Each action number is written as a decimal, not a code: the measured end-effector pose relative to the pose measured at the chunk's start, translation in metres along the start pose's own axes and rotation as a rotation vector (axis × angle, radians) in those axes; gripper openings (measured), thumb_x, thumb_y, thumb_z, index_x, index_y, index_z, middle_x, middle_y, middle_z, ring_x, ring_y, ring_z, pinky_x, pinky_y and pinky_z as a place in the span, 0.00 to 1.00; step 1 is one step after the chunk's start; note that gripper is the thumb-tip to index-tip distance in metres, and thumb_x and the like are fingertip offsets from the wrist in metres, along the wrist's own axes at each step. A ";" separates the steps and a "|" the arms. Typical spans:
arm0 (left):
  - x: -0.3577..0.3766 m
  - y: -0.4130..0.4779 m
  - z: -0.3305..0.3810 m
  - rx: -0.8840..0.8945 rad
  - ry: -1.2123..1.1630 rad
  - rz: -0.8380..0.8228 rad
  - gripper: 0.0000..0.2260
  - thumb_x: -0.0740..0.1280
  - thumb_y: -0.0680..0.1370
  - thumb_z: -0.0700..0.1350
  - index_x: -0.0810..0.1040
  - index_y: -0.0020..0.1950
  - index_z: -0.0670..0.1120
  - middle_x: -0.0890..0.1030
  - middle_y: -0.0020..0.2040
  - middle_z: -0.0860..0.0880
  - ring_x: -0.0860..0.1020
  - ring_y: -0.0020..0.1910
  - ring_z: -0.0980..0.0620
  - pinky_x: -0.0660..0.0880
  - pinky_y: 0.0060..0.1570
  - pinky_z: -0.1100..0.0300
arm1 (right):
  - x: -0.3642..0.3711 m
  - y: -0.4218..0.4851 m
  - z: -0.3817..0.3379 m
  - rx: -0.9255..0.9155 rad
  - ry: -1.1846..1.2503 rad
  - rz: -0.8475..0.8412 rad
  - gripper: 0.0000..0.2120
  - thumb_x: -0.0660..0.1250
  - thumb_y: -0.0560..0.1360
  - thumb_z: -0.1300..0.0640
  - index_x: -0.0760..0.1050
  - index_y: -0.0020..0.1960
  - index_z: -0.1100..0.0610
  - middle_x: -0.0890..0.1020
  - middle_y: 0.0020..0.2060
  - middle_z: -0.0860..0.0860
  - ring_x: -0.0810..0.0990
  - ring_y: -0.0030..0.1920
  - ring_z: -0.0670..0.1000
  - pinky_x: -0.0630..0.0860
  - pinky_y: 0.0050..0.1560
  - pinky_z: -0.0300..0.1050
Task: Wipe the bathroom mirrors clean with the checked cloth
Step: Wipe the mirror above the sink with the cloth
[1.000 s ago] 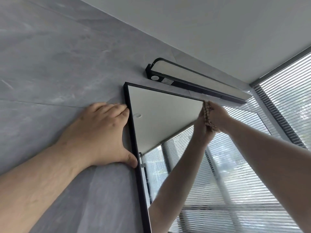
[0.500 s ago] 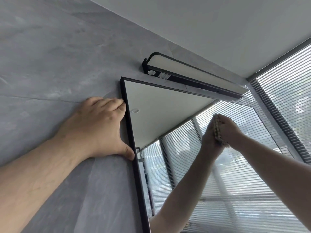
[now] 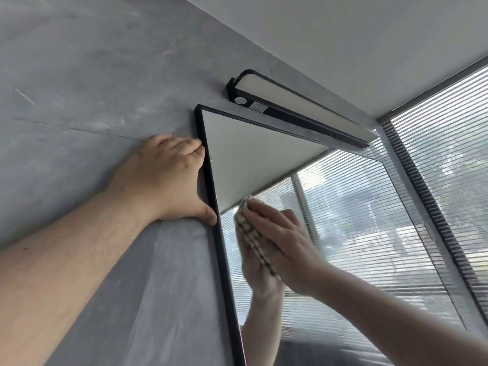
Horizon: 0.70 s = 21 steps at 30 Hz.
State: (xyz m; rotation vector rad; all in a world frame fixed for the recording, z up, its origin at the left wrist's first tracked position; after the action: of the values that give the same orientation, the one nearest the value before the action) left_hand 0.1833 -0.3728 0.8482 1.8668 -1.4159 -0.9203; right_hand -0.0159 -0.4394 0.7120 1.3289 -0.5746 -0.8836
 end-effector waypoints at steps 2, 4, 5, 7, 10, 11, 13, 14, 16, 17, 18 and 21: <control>0.000 -0.003 0.001 0.012 -0.016 0.019 0.60 0.58 0.53 0.81 0.67 0.76 0.45 0.67 0.77 0.50 0.64 0.75 0.50 0.53 0.77 0.53 | 0.000 -0.022 -0.016 -0.053 -0.063 -0.020 0.21 0.53 0.82 0.52 0.67 0.74 0.43 0.66 0.75 0.39 0.68 0.59 0.44 0.58 0.66 0.30; 0.002 -0.006 0.001 0.017 -0.034 0.029 0.56 0.60 0.53 0.80 0.73 0.72 0.45 0.72 0.73 0.50 0.68 0.73 0.50 0.55 0.76 0.53 | 0.002 -0.042 -0.026 -0.084 -0.116 -0.037 0.21 0.55 0.82 0.53 0.69 0.74 0.45 0.67 0.74 0.40 0.64 0.59 0.38 0.52 0.65 0.26; 0.003 -0.007 0.000 0.018 -0.035 0.035 0.54 0.60 0.54 0.80 0.76 0.69 0.45 0.75 0.70 0.50 0.70 0.71 0.50 0.56 0.75 0.53 | 0.003 -0.048 -0.027 -0.107 -0.117 -0.047 0.21 0.56 0.81 0.54 0.70 0.73 0.47 0.67 0.75 0.42 0.62 0.60 0.36 0.53 0.66 0.27; 0.003 -0.009 0.001 0.018 -0.031 0.046 0.53 0.58 0.53 0.80 0.79 0.65 0.46 0.77 0.67 0.51 0.72 0.69 0.50 0.57 0.75 0.53 | 0.004 -0.050 -0.025 -0.139 -0.085 -0.059 0.21 0.56 0.81 0.55 0.70 0.74 0.49 0.67 0.75 0.45 0.64 0.64 0.38 0.59 0.66 0.33; 0.003 -0.009 0.000 0.007 -0.056 0.035 0.52 0.57 0.52 0.80 0.79 0.64 0.47 0.78 0.65 0.52 0.73 0.67 0.51 0.57 0.75 0.53 | 0.004 -0.031 -0.018 -0.091 -0.072 -0.009 0.21 0.52 0.83 0.53 0.71 0.73 0.52 0.68 0.75 0.47 0.71 0.68 0.46 0.67 0.66 0.45; 0.004 -0.008 -0.001 0.007 -0.059 0.033 0.52 0.56 0.52 0.80 0.79 0.63 0.47 0.78 0.64 0.52 0.73 0.67 0.51 0.58 0.75 0.53 | 0.003 -0.019 -0.014 -0.041 -0.072 0.044 0.21 0.50 0.84 0.51 0.72 0.72 0.54 0.70 0.74 0.48 0.71 0.68 0.46 0.67 0.66 0.47; 0.005 -0.009 -0.002 0.009 -0.065 0.038 0.50 0.56 0.52 0.81 0.80 0.61 0.47 0.79 0.61 0.52 0.74 0.65 0.50 0.59 0.74 0.52 | -0.002 0.013 -0.004 0.137 -0.041 0.112 0.22 0.51 0.83 0.51 0.72 0.72 0.53 0.72 0.72 0.49 0.70 0.67 0.46 0.68 0.67 0.50; 0.006 -0.009 -0.002 0.010 -0.074 0.039 0.49 0.57 0.53 0.81 0.81 0.59 0.47 0.80 0.61 0.52 0.74 0.65 0.50 0.60 0.74 0.51 | -0.005 0.033 0.005 0.243 -0.012 0.108 0.22 0.52 0.81 0.53 0.72 0.72 0.51 0.72 0.72 0.47 0.69 0.67 0.47 0.68 0.68 0.51; 0.008 -0.011 0.000 0.021 -0.108 0.028 0.45 0.63 0.57 0.79 0.82 0.59 0.47 0.79 0.63 0.50 0.73 0.67 0.48 0.58 0.74 0.50 | -0.012 0.074 0.020 0.412 0.077 0.061 0.24 0.54 0.79 0.59 0.70 0.73 0.46 0.71 0.72 0.43 0.69 0.67 0.50 0.68 0.70 0.55; 0.008 -0.014 0.002 0.028 -0.120 0.029 0.43 0.66 0.59 0.77 0.82 0.60 0.46 0.79 0.64 0.49 0.72 0.69 0.47 0.58 0.75 0.50 | -0.015 0.092 0.023 0.464 0.128 0.049 0.26 0.54 0.78 0.62 0.70 0.73 0.45 0.72 0.71 0.42 0.69 0.68 0.50 0.69 0.70 0.56; 0.008 -0.017 0.004 0.035 -0.127 0.039 0.41 0.67 0.61 0.76 0.82 0.61 0.46 0.78 0.65 0.48 0.71 0.70 0.47 0.57 0.75 0.50 | -0.015 0.108 0.023 0.492 0.164 0.055 0.27 0.54 0.77 0.64 0.71 0.72 0.45 0.73 0.70 0.43 0.70 0.68 0.50 0.68 0.71 0.56; 0.007 -0.026 0.008 0.043 -0.128 0.022 0.39 0.67 0.68 0.72 0.77 0.68 0.46 0.72 0.73 0.47 0.64 0.76 0.48 0.52 0.77 0.50 | -0.010 0.133 0.014 0.504 0.201 0.071 0.28 0.54 0.77 0.67 0.70 0.73 0.47 0.72 0.71 0.44 0.67 0.70 0.50 0.63 0.74 0.53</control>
State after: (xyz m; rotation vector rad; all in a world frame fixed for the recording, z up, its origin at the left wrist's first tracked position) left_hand 0.1915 -0.3739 0.8215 1.8479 -1.5402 -1.0220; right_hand -0.0033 -0.4388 0.8459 1.8158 -0.7086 -0.5530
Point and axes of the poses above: each hand's wrist, its own y-axis towards the middle knuckle, its own x-axis out of the palm, z = x × y, the point moved 2 cm from there along y, towards the middle knuckle
